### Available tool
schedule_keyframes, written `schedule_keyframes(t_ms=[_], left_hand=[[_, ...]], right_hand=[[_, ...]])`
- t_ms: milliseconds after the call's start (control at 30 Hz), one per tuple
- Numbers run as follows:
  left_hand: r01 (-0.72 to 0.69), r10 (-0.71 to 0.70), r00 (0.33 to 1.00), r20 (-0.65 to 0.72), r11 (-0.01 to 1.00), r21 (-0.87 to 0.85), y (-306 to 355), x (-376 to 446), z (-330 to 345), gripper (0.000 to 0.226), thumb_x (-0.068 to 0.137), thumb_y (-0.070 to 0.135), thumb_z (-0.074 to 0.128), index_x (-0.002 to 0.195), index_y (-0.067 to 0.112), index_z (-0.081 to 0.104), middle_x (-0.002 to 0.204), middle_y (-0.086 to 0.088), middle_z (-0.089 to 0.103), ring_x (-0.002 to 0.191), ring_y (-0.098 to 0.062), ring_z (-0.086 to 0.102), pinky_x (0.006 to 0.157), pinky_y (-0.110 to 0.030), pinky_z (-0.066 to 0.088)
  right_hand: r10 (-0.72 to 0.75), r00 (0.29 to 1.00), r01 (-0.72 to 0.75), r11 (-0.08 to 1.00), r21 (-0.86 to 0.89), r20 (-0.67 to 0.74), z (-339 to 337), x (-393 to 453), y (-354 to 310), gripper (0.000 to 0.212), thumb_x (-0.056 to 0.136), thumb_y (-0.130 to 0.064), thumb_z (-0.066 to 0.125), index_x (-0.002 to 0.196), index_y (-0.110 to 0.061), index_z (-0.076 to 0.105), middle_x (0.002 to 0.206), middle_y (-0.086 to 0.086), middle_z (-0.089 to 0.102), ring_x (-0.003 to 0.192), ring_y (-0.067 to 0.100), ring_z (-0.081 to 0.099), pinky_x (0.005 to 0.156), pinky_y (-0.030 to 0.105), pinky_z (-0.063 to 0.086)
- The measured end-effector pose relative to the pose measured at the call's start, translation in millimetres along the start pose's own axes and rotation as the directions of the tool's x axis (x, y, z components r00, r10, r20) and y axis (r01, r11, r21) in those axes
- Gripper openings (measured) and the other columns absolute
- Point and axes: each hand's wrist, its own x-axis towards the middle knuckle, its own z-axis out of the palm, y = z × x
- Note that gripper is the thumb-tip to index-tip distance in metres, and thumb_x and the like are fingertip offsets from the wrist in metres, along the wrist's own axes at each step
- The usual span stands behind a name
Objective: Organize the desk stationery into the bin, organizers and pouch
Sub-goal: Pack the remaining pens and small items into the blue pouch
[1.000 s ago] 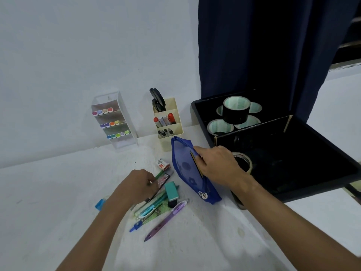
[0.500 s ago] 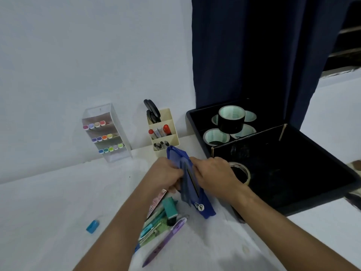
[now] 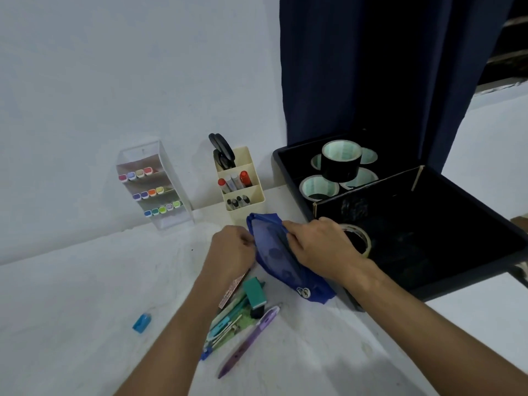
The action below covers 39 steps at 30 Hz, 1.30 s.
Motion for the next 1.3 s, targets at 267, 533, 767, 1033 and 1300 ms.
schedule_keyframes(t_ms=[267,533,767,1033,1300], left_hand=[[0.091,-0.182,0.939,0.291,0.950,0.299,-64,-9,-11,0.035,0.081,0.036,0.066,0.112,0.021,0.059,0.111,0.000,0.057,0.090,-0.014,0.051,0.073,-0.024,0.040],[0.025,-0.087,0.974,0.208,0.959,0.283,-73,-15,-7,0.029,0.095,0.028,0.051,0.119,0.015,0.060,0.114,-0.008,0.065,0.093,-0.018,0.058,0.074,-0.022,0.039],[0.072,-0.137,0.965,0.223,0.958,0.276,-71,-18,-24,0.025,0.086,0.026,0.057,0.103,0.014,0.071,0.100,-0.004,0.071,0.080,-0.014,0.064,0.071,-0.026,0.052],[0.124,-0.126,0.966,0.225,0.992,0.025,-10,-16,-50,0.018,0.079,0.028,0.065,0.080,0.012,0.073,0.076,-0.003,0.070,0.067,-0.014,0.063,0.056,-0.027,0.050],[0.227,-0.169,0.940,0.297,0.958,-0.175,30,23,12,0.016,0.085,0.010,0.055,0.075,0.004,0.065,0.073,-0.016,0.069,0.068,-0.030,0.071,0.066,-0.037,0.061]], right_hand=[[0.015,0.993,-0.009,0.998,-0.054,0.118,-6,1,-6,0.039,0.100,-0.031,0.028,0.132,-0.019,0.047,0.101,0.004,0.070,0.090,0.025,0.063,0.084,0.036,0.038],[0.066,0.977,-0.084,0.993,0.080,0.203,-19,11,-7,0.025,0.098,-0.025,0.036,0.110,-0.014,0.054,0.104,0.008,0.064,0.092,0.028,0.059,0.069,0.032,0.036],[0.045,0.986,-0.061,0.994,0.091,0.161,-12,24,-2,0.020,0.096,-0.022,0.037,0.093,-0.013,0.055,0.094,0.009,0.066,0.081,0.028,0.057,0.067,0.030,0.028],[0.070,0.992,-0.089,0.978,0.187,0.106,-13,23,2,0.024,0.096,-0.023,0.039,0.095,-0.012,0.059,0.085,0.009,0.066,0.068,0.021,0.042,0.066,0.028,0.026],[0.059,0.994,-0.077,0.977,0.198,0.097,-11,23,2,0.023,0.095,-0.023,0.040,0.093,-0.011,0.061,0.086,0.011,0.067,0.081,0.031,0.059,0.067,0.029,0.024]])
